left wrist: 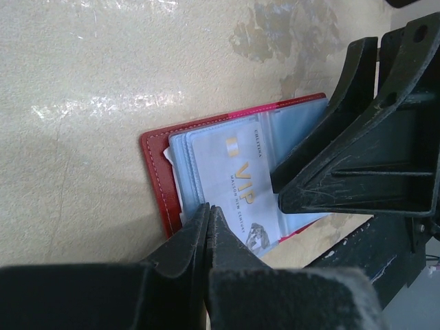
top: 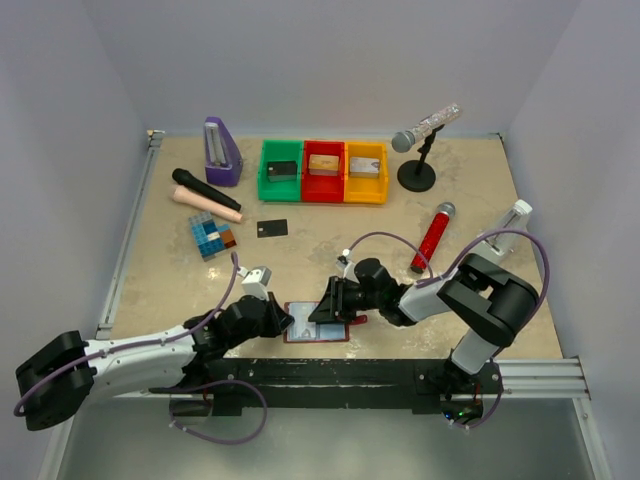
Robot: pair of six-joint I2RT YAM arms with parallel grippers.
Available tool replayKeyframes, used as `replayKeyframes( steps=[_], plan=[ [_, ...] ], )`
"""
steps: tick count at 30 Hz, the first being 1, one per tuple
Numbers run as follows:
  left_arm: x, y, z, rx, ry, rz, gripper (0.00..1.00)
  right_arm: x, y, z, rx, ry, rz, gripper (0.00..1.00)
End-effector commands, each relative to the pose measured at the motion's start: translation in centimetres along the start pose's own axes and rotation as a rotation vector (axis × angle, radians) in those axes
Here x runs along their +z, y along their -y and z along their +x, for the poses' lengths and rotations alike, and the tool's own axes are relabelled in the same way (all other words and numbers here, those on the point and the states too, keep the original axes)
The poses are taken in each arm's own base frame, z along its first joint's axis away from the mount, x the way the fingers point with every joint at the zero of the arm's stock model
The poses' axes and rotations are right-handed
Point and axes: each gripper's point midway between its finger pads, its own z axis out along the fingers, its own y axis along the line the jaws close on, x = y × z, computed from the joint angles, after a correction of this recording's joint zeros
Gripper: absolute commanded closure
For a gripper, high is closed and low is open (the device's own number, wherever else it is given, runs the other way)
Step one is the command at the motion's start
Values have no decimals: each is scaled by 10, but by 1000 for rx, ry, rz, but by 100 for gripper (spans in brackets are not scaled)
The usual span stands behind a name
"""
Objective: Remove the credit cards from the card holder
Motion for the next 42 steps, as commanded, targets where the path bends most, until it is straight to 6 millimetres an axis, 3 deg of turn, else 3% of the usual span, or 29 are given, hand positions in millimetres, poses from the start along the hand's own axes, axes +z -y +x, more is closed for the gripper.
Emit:
replayKeyframes(
  steps=[1,15,28,42],
  plan=[
    [3,20,-12,4,31,59,100,-2,-11,-6,-50,11,-17,60],
    [10,-10,7,-1,-11,-37,100,-5,-2,-4,-68,-2,52,59],
    [8,-23,13,-11,-14,-66,100,-7,-20,-10,-73,47,-47,59],
    [6,-24,14,-16,-9,-58,100,-5,-38,-12,-94,42,-152,62]
  ],
)
